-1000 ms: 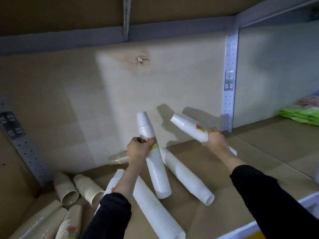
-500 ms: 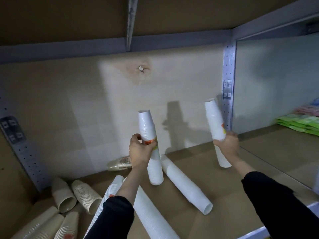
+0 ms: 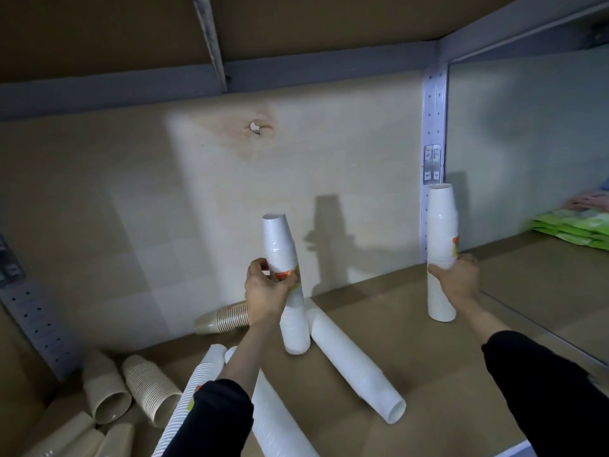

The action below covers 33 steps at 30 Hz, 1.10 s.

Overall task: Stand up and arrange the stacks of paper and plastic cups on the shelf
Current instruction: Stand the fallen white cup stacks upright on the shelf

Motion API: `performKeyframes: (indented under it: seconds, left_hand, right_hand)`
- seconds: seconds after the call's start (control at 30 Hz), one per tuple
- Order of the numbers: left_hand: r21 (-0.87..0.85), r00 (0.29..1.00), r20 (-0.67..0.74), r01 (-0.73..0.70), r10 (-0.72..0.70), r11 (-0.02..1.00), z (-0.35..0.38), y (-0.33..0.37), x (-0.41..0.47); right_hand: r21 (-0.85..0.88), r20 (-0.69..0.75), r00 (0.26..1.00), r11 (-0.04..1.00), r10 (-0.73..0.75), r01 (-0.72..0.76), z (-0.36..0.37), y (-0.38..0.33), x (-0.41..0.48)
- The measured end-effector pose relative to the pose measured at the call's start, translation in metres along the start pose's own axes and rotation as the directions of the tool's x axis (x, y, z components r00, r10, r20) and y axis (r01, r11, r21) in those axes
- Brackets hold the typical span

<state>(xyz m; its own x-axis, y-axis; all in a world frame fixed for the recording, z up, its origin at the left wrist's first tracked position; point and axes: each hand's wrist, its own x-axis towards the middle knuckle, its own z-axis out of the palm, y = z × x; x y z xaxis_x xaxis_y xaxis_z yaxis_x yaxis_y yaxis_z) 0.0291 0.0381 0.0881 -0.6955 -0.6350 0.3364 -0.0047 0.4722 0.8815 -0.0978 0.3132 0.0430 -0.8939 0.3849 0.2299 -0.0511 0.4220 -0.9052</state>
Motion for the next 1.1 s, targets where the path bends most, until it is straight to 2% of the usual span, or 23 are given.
performKeyframes:
  seconds: [0.37, 0.6, 0.8, 0.9, 0.97, 1.1]
  left_hand:
    - [0.014, 0.997, 0.073, 0.007, -0.008, 1.000, 0.002, -0.007, 0.000]
    - [0.056, 0.988, 0.155, -0.012, 0.003, 0.998, -0.010, -0.013, 0.000]
    - [0.172, 0.973, 0.227, -0.007, -0.033, 0.985, -0.027, -0.023, -0.005]
    - [0.201, 0.969, 0.242, -0.004, -0.046, 0.980, -0.039, -0.032, -0.010]
    - [0.210, 0.971, 0.234, 0.009, -0.059, 0.978, -0.048, -0.039, -0.013]
    - [0.254, 0.977, 0.201, 0.024, -0.077, 0.967, -0.067, -0.054, -0.020]
  right_hand:
    - [0.055, 0.004, 0.998, 0.997, 0.057, -0.057, -0.004, -0.002, -0.005]
    - [-0.022, 0.079, 0.990, 0.993, 0.117, -0.115, -0.010, -0.005, -0.003]
    - [-0.128, 0.142, 0.966, 0.972, 0.215, -0.197, -0.014, 0.006, -0.027]
    - [-0.198, 0.199, 0.947, 0.957, 0.252, -0.213, -0.012, 0.006, -0.048]
    - [-0.263, 0.268, 0.930, 0.948, 0.251, -0.180, -0.009, 0.004, -0.064]
    - [-0.283, 0.417, 0.886, 0.955, 0.203, -0.086, -0.003, -0.004, -0.095]
